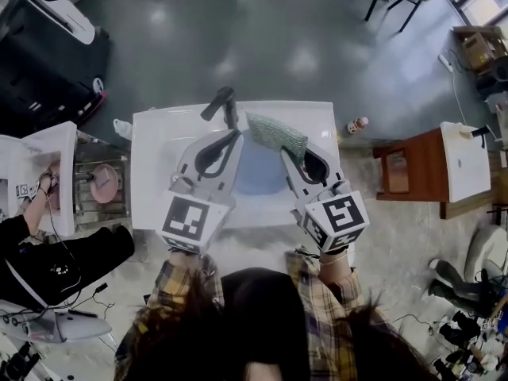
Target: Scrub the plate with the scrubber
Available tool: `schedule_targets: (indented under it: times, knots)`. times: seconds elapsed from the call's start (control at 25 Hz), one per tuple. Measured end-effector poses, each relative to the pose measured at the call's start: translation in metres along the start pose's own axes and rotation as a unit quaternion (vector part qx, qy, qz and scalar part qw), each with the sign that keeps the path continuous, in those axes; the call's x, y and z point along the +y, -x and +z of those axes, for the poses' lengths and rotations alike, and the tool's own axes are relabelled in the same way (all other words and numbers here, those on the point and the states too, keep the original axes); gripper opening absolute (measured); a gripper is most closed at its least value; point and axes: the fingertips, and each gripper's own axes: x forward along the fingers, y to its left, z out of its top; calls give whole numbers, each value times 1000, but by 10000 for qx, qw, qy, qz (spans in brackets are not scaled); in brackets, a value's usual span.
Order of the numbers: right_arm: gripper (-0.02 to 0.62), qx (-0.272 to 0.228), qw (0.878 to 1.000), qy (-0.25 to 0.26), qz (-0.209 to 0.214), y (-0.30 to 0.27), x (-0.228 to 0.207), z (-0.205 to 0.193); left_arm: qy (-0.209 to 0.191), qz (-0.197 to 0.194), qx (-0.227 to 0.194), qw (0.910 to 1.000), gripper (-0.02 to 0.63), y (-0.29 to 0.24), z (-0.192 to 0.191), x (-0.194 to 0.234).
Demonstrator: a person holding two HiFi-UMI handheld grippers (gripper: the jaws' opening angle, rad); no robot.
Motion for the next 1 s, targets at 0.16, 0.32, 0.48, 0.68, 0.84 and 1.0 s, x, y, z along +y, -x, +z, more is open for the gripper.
schedule_targets:
  times: [0.16, 0.32, 0.48, 0.68, 0.84, 1.0]
  knots:
    - [97, 100, 9999, -33, -8, -4, 7, -1, 87, -42, 10, 10000, 18, 1, 2, 8]
    - [97, 166, 9998, -11, -49, -7, 11, -3, -52, -217, 13, 9997, 18, -1, -5, 7]
    - [97, 187, 9998, -34, -82, -8, 12, -6, -5, -321, 47, 9995, 19, -5, -8, 3]
    - [97, 247, 9996, -87, -143, -8, 6, -12, -36, -356, 83, 9993, 18, -8, -18, 4]
    - [97, 333, 9993, -147, -124, -9, 4, -22, 157, -325, 229, 9991, 19, -7, -29, 0]
    - [97, 462, 9988, -148, -66, -14, 3, -33, 172, -311, 338, 9988, 18, -8, -44, 1]
